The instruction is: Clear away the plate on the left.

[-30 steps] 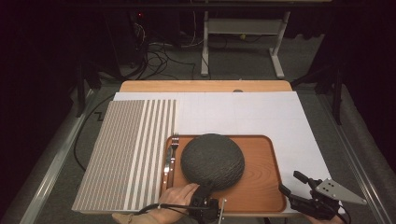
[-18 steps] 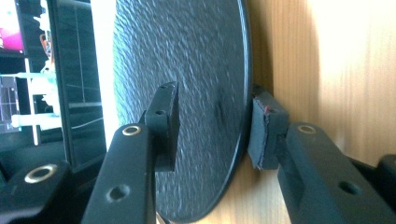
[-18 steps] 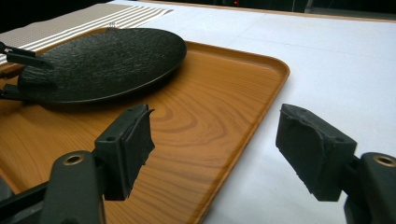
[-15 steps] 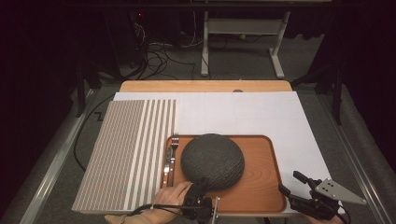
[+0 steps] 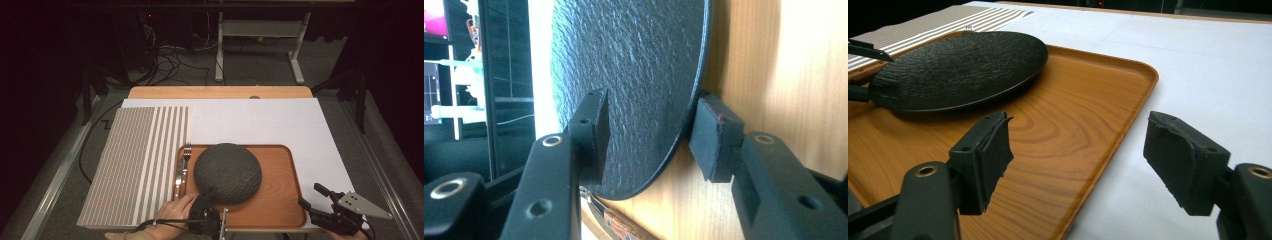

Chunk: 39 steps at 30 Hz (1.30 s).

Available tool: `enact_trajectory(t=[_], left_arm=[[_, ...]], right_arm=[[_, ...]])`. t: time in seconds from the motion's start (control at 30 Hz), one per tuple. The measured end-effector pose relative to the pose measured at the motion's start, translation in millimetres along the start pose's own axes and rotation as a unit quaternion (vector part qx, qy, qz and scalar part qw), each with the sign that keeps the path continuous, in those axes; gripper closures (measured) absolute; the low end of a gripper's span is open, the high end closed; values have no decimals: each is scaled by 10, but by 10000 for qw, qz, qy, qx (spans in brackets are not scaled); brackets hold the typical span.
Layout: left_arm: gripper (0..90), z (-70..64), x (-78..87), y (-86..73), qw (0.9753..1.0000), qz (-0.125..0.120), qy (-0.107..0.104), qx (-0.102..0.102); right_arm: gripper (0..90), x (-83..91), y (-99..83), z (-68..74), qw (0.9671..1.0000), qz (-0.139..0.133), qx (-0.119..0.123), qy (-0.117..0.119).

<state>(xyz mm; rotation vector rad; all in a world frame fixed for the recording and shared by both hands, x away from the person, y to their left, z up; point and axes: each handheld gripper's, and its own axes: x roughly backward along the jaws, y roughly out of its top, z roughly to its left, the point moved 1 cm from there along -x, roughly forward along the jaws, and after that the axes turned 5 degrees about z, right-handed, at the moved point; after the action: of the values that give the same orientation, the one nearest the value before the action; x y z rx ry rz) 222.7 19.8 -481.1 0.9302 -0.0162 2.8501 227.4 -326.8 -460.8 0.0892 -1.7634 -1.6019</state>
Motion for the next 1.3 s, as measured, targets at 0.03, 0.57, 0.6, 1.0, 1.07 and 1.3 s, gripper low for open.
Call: enact_trajectory(t=[0.03, 0.57, 0.6, 1.0, 1.07, 1.3], left_arm=[[495, 6, 8, -12, 10000, -2, 19, 13], [429, 59, 79, -165, 9994, 56, -44, 334], [428, 64, 84, -173, 9994, 102, -47, 322], [411, 65, 92, -281, 9987, 248, -89, 434], [411, 70, 97, -306, 9985, 255, -88, 477], [411, 85, 121, -399, 9977, 314, -119, 582]], right_arm=[[272, 1, 0, 0, 10000, 1, 2, 6], [272, 1, 1, -2, 10000, -4, -22, 12], [272, 0, 1, 0, 10000, -4, -23, 6], [272, 1, 1, 1, 10000, -8, -23, 1], [272, 1, 2, 0, 10000, -13, -24, 5], [272, -1, 2, 3, 10000, -9, -18, 7]])
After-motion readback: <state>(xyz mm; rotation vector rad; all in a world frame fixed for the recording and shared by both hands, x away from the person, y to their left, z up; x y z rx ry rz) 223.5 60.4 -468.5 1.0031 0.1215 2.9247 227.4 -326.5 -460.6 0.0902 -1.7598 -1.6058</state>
